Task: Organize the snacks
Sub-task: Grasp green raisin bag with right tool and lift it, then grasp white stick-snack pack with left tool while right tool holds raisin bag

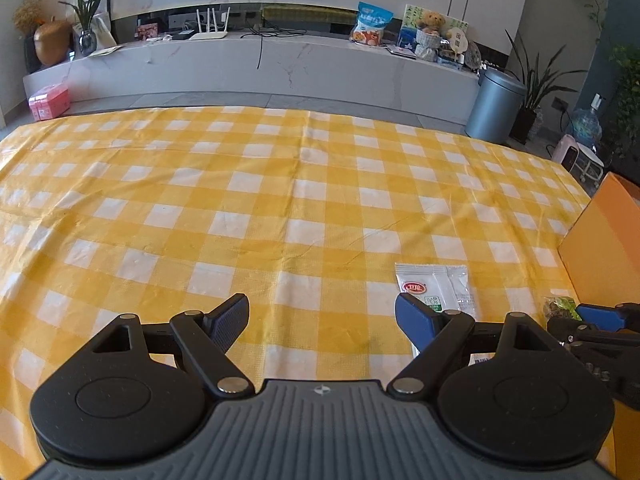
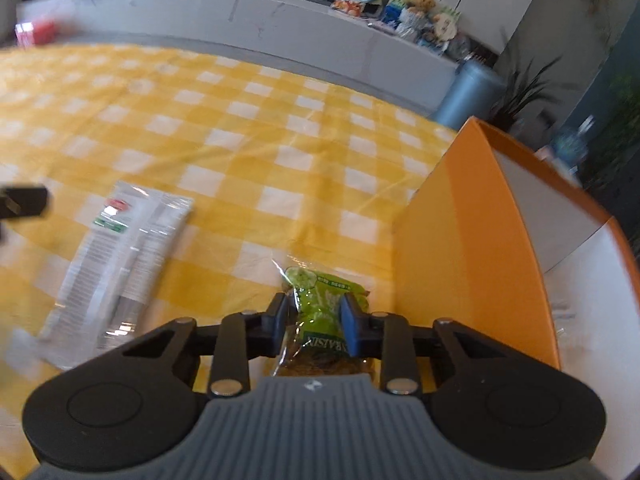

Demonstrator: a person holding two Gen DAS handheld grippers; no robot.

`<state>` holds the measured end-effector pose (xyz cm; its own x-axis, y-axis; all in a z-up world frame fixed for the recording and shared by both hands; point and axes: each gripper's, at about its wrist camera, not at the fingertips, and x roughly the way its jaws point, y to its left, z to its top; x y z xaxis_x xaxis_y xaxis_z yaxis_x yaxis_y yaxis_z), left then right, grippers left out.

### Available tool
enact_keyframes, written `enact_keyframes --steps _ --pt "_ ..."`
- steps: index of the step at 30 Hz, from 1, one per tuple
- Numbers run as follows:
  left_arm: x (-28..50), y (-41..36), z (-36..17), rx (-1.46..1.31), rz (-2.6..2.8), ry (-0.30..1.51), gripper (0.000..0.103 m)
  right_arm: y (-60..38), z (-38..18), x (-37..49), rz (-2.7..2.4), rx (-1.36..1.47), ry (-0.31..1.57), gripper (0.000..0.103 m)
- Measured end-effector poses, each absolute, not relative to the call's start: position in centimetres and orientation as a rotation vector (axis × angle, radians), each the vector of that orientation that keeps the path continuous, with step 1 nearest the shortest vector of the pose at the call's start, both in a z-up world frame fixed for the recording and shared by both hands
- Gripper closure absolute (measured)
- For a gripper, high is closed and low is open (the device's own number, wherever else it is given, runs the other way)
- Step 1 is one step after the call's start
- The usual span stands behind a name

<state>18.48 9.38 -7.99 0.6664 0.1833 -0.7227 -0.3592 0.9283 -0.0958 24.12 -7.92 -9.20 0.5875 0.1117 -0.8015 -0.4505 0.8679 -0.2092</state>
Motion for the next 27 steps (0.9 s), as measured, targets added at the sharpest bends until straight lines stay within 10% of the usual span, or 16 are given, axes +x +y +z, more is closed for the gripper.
enact_keyframes --steps 6,17,22,27 --pt "18.5 8.6 -8.2 -0.192 0.303 0.781 0.006 -7.3 -8.1 22.9 0.476 -0.321 0.978 0.073" --pt "18.9 8.1 -8.7 -0.156 0.291 0.801 0.006 -8.8 -10.5 24.4 0.451 -0.311 1.032 0.025" --pt "19.0 7.8 -9.0 -0.187 0.238 0.829 0.006 -8.9 -10.4 24.4 0.517 -0.287 1.013 0.051" --pt "18.7 7.9 -8.5 -0.277 0.153 0.815 0.006 -9.3 -9.9 24.9 0.458 -0.278 0.966 0.056"
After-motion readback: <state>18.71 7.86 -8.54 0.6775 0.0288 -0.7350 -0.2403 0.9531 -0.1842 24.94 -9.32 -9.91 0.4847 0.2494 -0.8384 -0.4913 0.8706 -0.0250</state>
